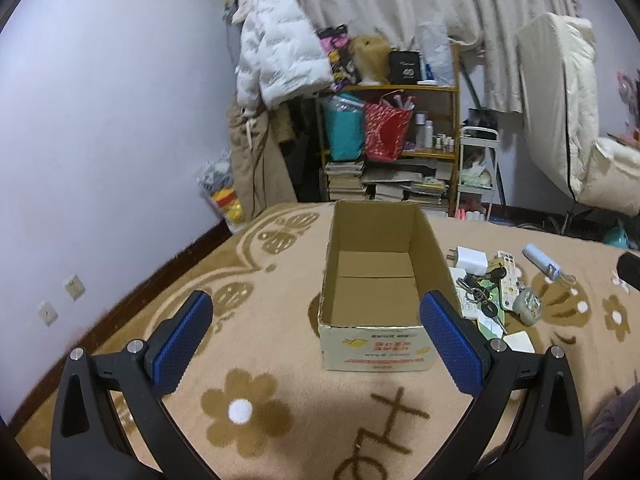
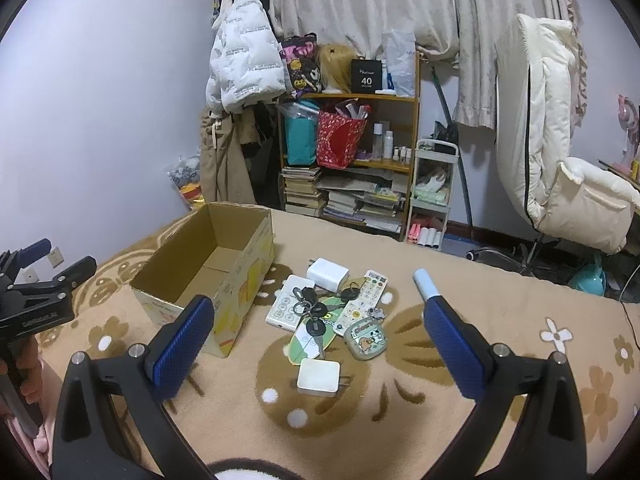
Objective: Organize rigid objects
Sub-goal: 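Clamp the box wall with the left tool while the right tool grasps the white charger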
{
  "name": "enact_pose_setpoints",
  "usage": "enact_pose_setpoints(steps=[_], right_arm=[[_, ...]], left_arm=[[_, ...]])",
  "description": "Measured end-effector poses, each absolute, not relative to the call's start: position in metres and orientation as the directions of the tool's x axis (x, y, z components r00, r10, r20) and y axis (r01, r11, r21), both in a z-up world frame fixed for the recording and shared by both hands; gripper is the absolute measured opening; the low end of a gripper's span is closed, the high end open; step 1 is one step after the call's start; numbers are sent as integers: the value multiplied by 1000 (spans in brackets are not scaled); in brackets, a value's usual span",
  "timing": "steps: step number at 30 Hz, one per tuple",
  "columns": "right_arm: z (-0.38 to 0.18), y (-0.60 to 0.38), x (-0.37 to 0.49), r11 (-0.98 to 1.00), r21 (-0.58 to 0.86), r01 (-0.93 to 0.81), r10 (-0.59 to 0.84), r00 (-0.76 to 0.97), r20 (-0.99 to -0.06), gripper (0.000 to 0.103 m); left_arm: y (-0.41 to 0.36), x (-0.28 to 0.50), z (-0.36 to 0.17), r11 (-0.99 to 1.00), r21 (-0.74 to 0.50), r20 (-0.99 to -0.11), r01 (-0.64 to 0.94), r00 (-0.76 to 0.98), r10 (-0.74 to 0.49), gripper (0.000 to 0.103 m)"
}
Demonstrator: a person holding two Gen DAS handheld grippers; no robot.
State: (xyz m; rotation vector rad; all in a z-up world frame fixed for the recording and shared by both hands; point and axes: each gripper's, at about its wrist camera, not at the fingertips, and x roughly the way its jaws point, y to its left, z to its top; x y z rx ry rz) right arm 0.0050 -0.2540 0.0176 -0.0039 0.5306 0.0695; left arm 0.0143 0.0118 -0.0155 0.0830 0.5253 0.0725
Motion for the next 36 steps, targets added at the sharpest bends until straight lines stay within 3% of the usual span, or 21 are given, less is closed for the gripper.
enact_pose_setpoints(steps=[16, 20, 29, 31, 36], right_arm=[[12, -246, 77, 984, 123, -126, 174, 806, -566, 103], [-4, -249, 87, 987, 123, -102, 156, 792, -590, 103], [-31, -255, 110, 991, 114, -74, 132, 722, -679, 103], [-36, -256, 114, 991, 116, -66, 129, 705, -697, 103], [-54, -259, 125, 992, 118, -34, 111, 658, -745, 103]], left_arm=[[28, 98, -8, 997, 74, -590, -37, 804, 74, 102], [26, 122, -9, 995, 102, -617, -20, 783, 79, 103], [24, 170, -35, 999, 39, -713, 31, 701, 6, 102], [24, 176, -42, 999, 28, -725, 37, 689, -5, 93], [28, 191, -63, 999, -18, -763, 40, 645, -39, 83]])
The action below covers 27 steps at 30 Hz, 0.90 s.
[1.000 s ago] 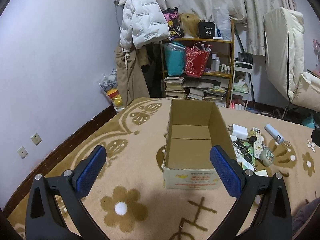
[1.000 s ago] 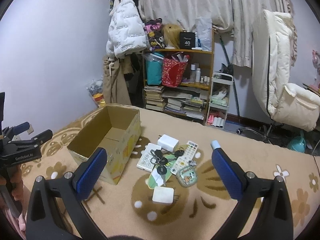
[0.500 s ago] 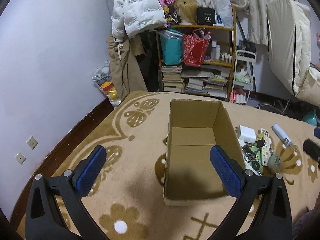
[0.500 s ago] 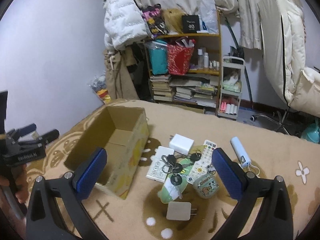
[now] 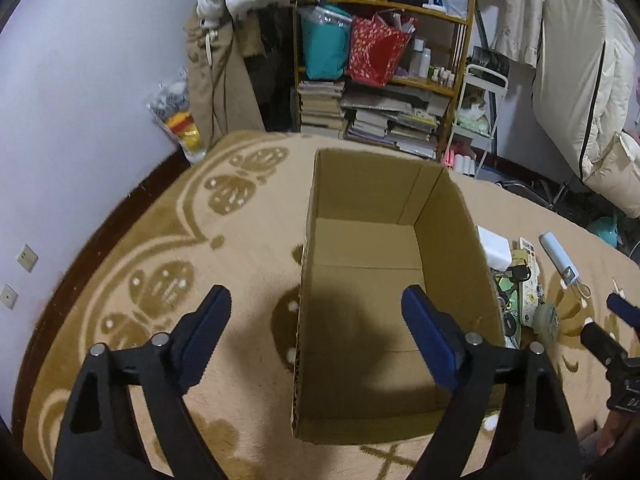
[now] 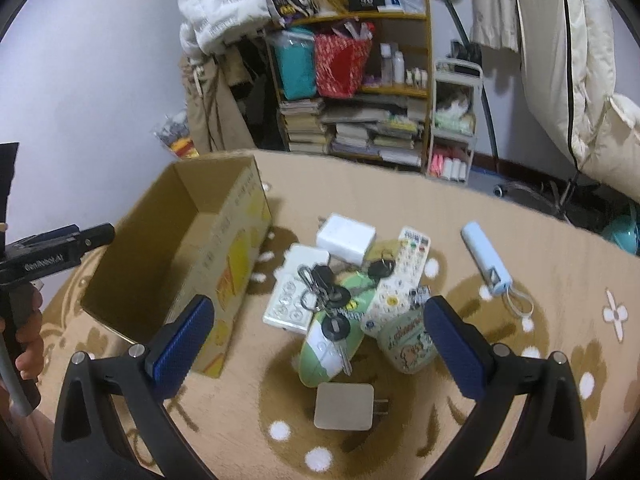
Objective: Organize rigid objects
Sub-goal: 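Clamp the box wall with the left tool while the right tool grasps the white charger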
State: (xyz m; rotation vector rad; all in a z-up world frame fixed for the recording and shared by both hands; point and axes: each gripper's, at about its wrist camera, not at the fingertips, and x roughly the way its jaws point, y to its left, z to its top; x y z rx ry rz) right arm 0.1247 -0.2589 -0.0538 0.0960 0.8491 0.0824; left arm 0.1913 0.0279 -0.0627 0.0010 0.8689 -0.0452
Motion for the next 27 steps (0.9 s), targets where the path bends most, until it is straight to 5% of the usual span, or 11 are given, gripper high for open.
enact_pose_setpoints(steps=[9, 16, 20, 24, 27], right_arm=[[-89, -261, 135, 994, 107, 12, 83, 552, -829, 103], [-120, -264, 138, 993, 108, 43, 77, 451, -889, 100], [-131, -264, 136, 994, 96, 58, 65, 406, -912, 100], [-138, -264, 134, 995, 77, 68, 46, 374, -926, 82], [-148, -264, 135, 996, 57, 71, 30, 328, -944, 82]], left_arm=[[27, 210, -95, 998, -42, -839, 43, 541, -58, 42], [26, 211, -106, 998, -41, -863, 48, 503, -60, 38], [29, 212, -109, 997, -63, -867, 42, 492, -76, 27], [33, 211, -108, 996, -80, -860, 34, 503, -86, 22], [36, 211, -109, 996, -87, -859, 20, 505, -85, 17]])
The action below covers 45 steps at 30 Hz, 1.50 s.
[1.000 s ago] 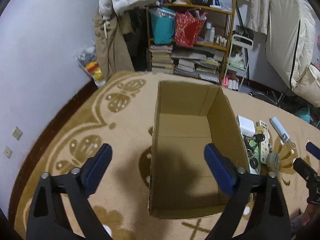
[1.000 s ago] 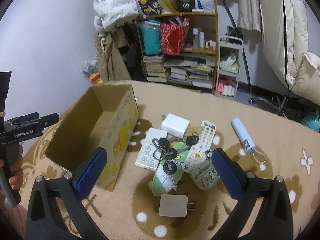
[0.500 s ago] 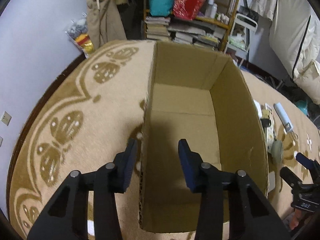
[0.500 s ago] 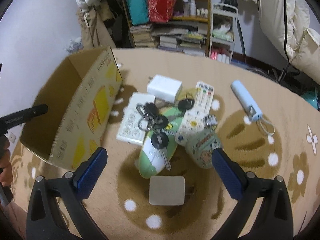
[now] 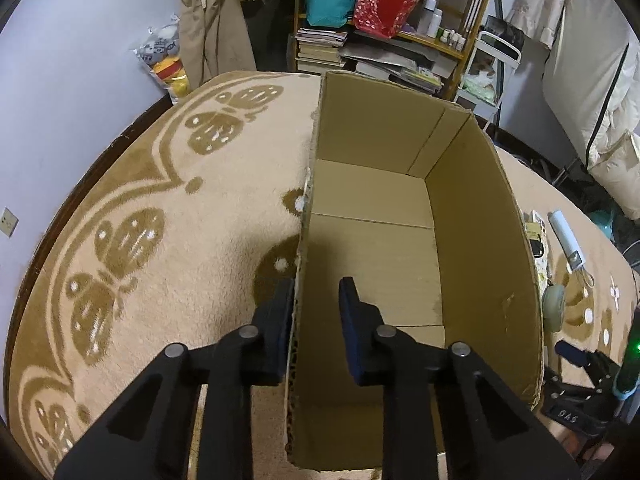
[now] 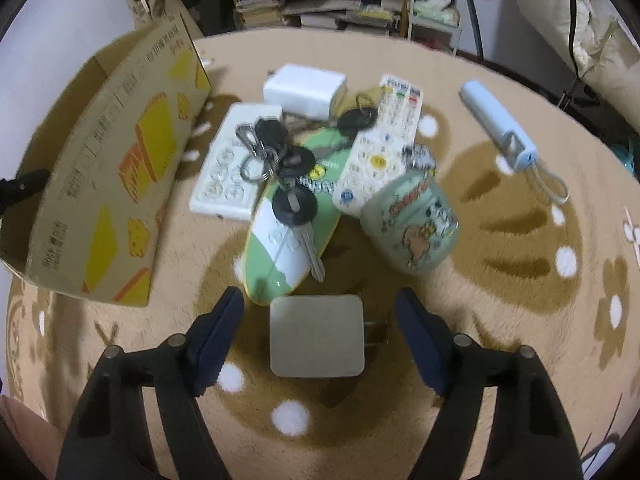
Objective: Organize rigid objects
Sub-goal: 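Clamp the box wall with the left tool while the right tool grasps the white charger, then carry the white charger into the box with the right tool and release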
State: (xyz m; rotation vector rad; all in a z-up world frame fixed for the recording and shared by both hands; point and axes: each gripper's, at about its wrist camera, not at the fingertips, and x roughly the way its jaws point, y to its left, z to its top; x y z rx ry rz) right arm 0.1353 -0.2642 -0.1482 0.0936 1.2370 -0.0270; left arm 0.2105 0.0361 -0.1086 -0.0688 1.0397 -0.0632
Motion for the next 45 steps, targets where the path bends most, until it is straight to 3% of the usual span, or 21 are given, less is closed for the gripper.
enact_pose_setpoints(steps=[2, 4, 11, 12, 26, 45], right_arm=[[-154, -264, 134, 996, 44, 72, 20, 304, -952, 82], [-159, -265, 134, 996, 44, 77, 21, 279, -960, 69], [-152, -265, 133, 996, 51, 73, 26, 310, -950, 69], [-147, -264, 133, 995, 70, 66, 44, 334, -941, 54], [-108, -262, 143, 993, 108, 39, 79, 443, -893, 54], [-16, -166, 197, 966, 123, -227, 241, 626, -742, 54]], left_arm=[[37, 210, -109, 997, -80, -858, 11, 508, -75, 12], [42, 210, -109, 996, -93, -857, -5, 509, -77, 6], [42, 210, -110, 997, -76, -854, -7, 517, -61, 4], [40, 210, -110, 998, -68, -854, -5, 518, -56, 4], [45, 212, -108, 995, -94, -863, -15, 501, -74, 4], [41, 211, -110, 998, -56, -861, -14, 506, -41, 4]])
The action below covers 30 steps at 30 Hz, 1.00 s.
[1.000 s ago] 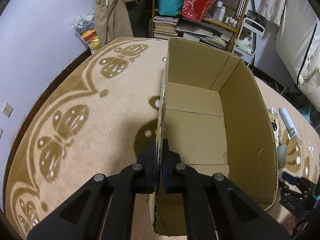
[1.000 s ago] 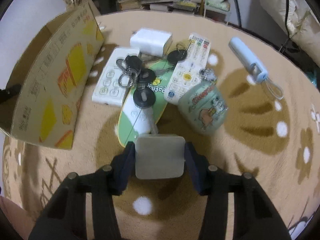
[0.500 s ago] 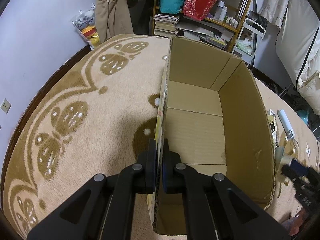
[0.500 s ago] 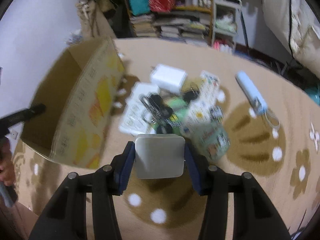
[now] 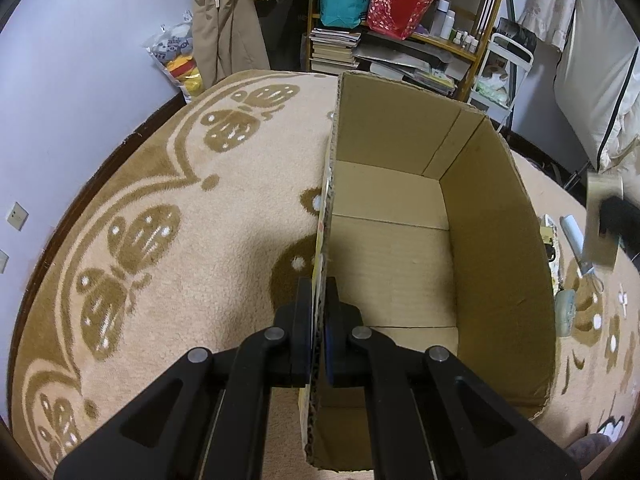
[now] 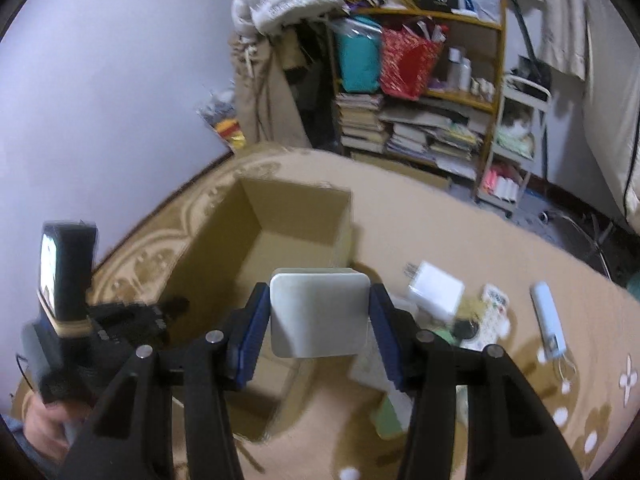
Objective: Organize rigid objects
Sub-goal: 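Carry the white charger into the box with the right tool and release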
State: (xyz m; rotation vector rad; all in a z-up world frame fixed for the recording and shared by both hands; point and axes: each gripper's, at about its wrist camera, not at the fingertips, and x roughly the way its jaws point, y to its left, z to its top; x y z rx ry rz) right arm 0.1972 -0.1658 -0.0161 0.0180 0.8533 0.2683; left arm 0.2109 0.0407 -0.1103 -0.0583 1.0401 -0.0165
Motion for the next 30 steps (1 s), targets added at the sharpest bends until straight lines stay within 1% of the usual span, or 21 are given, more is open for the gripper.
enact_pose_setpoints(steps=[5, 10, 15, 17, 20, 30], right_arm=[[-21, -149, 210, 962, 103, -253, 245, 630, -737, 54], [-36, -143, 218, 955, 157, -253, 282, 598, -750, 54], [-52, -136, 218, 957, 139, -256, 268, 582, -768, 54], [-52, -135, 216, 961, 128, -246, 255, 597, -760, 54], [-50, -135, 216, 960, 151, -236, 266, 607, -749, 54], [-59, -118, 219, 950, 131, -283, 280, 587, -760, 54]], left_arm=[[42, 211, -111, 998, -54, -860, -15, 509, -39, 4], [42, 211, -111, 999, -53, -860, -14, 509, -38, 4], [42, 210, -112, 998, -63, -860, -14, 509, -47, 4], [42, 210, -112, 998, -65, -857, -18, 513, -47, 4], [41, 210, -112, 998, -60, -857, -20, 514, -41, 4], [44, 210, -112, 997, -77, -855, -31, 516, -50, 5]])
